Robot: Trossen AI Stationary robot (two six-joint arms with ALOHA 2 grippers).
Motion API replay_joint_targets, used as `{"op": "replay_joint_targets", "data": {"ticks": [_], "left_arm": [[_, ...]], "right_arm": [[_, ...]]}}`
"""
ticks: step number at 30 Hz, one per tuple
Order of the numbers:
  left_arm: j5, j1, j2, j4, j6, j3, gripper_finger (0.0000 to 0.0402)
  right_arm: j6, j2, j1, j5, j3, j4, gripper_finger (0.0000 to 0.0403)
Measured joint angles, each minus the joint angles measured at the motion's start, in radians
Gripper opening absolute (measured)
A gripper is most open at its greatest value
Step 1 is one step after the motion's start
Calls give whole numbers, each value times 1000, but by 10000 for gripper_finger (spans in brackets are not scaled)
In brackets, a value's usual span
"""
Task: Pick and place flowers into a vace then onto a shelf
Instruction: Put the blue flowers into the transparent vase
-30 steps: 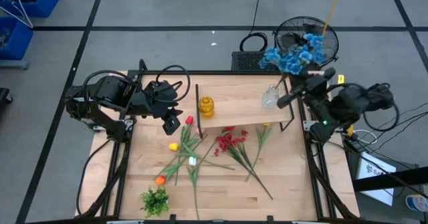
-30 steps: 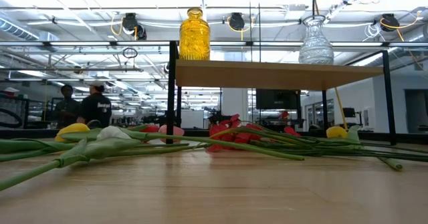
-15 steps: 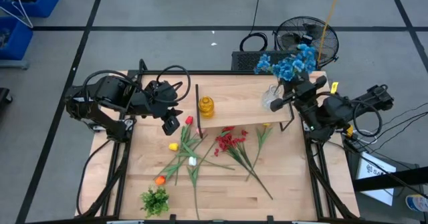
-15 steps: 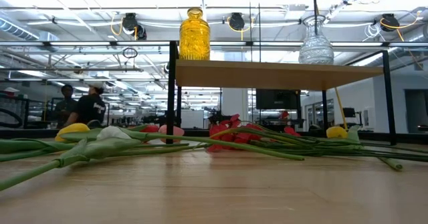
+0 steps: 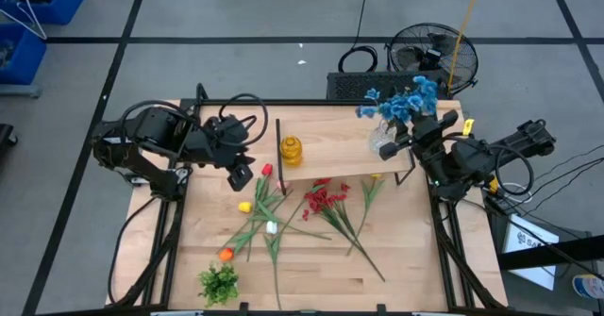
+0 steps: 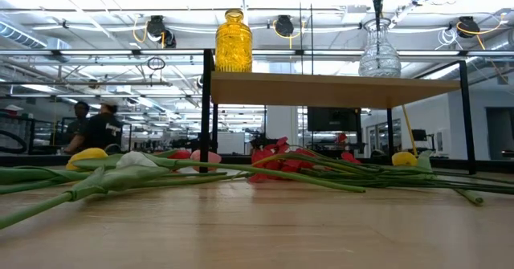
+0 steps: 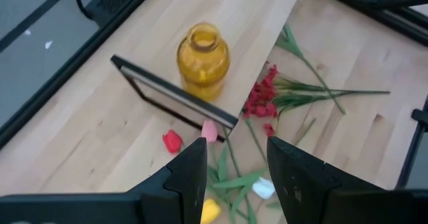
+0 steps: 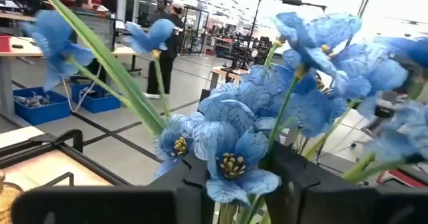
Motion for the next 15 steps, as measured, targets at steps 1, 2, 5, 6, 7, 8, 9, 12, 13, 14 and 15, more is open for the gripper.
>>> {"op": "replay_joint_targets", "data": {"ticks": [1, 2, 5, 6, 7, 8, 9, 12, 13, 14, 15], "left_arm": [[0, 0, 0, -11, -12, 0, 161], [0, 0, 0, -21, -21, 0, 161], [0, 0, 0, -31, -39, 0, 161], [0, 0, 0, -30, -38, 0, 161], [0, 0, 0, -30, -38, 0, 161], [0, 0, 0, -30, -38, 0, 161], [0, 0, 0, -30, -38, 0, 161], [0, 0, 0, -30, -38, 0, 161], [-1, 0, 0, -30, -38, 0, 161], [-2, 0, 0, -30, -38, 0, 161], [-3, 0, 0, -30, -38, 0, 161]], "right_arm": [[0, 0, 0, 19, 0, -1, 102], [-3, 0, 2, 28, 0, -1, 107], [-38, 0, 13, 28, 0, 24, 124], [-60, 0, 18, 27, 0, 38, 130], [-78, 0, 22, 28, 0, 55, 136], [-90, 0, 24, 28, 0, 76, 143], [-101, 0, 24, 28, 0, 96, 150], [-125, -1, 24, 28, 0, 120, 170], [-139, -1, 24, 28, 0, 120, 177], [-161, 0, 24, 28, 0, 123, 183], [-189, 0, 24, 28, 0, 135, 188]]}}
